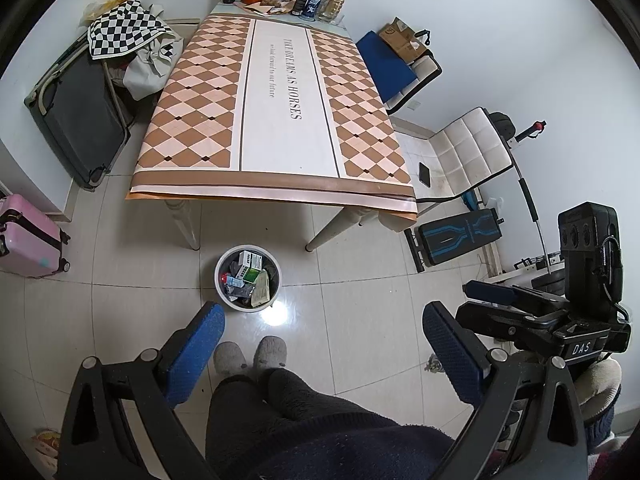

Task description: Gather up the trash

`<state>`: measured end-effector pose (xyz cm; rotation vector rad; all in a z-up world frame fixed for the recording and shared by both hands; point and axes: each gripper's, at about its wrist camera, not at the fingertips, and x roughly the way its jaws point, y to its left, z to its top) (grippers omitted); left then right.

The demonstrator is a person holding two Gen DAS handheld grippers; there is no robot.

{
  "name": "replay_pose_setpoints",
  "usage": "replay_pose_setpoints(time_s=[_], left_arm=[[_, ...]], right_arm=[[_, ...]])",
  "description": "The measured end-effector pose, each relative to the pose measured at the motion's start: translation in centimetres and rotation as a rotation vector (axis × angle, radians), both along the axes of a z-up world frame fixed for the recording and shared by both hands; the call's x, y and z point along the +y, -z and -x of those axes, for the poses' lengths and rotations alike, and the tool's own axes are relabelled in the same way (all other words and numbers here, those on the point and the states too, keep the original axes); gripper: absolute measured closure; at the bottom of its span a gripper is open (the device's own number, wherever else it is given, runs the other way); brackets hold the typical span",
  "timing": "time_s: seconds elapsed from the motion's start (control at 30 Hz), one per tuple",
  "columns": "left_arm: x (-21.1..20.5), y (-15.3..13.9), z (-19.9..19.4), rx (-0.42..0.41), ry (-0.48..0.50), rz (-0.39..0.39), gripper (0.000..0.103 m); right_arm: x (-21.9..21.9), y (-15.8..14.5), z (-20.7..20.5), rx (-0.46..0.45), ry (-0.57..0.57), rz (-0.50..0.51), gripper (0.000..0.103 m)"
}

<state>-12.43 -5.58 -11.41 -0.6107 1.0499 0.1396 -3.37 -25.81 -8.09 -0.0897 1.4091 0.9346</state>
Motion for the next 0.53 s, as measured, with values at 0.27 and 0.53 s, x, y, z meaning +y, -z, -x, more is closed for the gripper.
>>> replay_pose_setpoints(time_s=[0.27, 0.53], left_arm=[[0.19, 0.07, 0.04, 0.004, 0.003, 0.002, 0.002], [-0.26, 0.5, -0.39, 0.011, -0.009, 0.01, 0.002]], right_arm=[[0.11, 0.23, -0.34, 0.004, -0.007, 0.002, 0.0], [0.1, 0.43, -0.55, 0.012, -0.012, 0.005, 0.0]])
